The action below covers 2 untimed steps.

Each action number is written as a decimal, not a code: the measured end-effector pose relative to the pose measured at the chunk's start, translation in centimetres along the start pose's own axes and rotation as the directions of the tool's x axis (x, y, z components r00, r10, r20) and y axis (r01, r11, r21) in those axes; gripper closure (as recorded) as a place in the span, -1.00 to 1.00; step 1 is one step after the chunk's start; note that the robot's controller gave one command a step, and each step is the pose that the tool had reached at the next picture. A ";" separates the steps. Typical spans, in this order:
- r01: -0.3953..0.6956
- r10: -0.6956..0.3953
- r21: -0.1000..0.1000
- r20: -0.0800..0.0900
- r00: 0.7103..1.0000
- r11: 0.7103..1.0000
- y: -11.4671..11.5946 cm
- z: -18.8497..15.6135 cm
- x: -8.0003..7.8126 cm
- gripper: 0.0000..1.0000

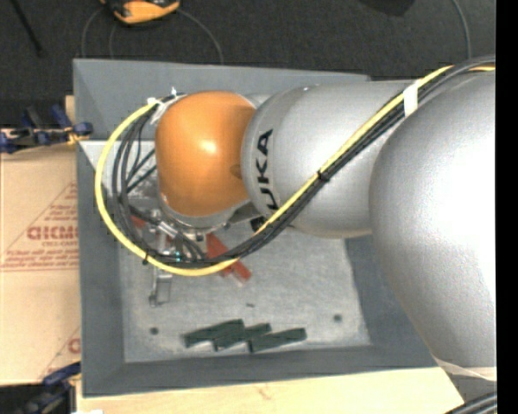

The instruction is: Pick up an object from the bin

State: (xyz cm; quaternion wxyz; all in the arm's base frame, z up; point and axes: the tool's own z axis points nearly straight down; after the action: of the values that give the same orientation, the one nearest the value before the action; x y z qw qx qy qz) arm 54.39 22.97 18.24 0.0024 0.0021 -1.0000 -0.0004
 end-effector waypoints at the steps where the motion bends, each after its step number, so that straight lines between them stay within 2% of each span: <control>1: -0.004 0.004 -0.002 0.007 1.000 1.000 -0.1 -0.4 -0.2 -1.00; 2: 0.002 -0.002 -0.004 0.016 1.000 1.000 -2.2 7.0 -5.8 -1.00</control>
Offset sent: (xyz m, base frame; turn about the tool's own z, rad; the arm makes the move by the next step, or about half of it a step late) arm 0.0789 -0.0315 -0.1124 -0.0040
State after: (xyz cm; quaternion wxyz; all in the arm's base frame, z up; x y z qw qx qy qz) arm 60.16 20.84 11.18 -0.0056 0.0033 -1.0000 -0.0023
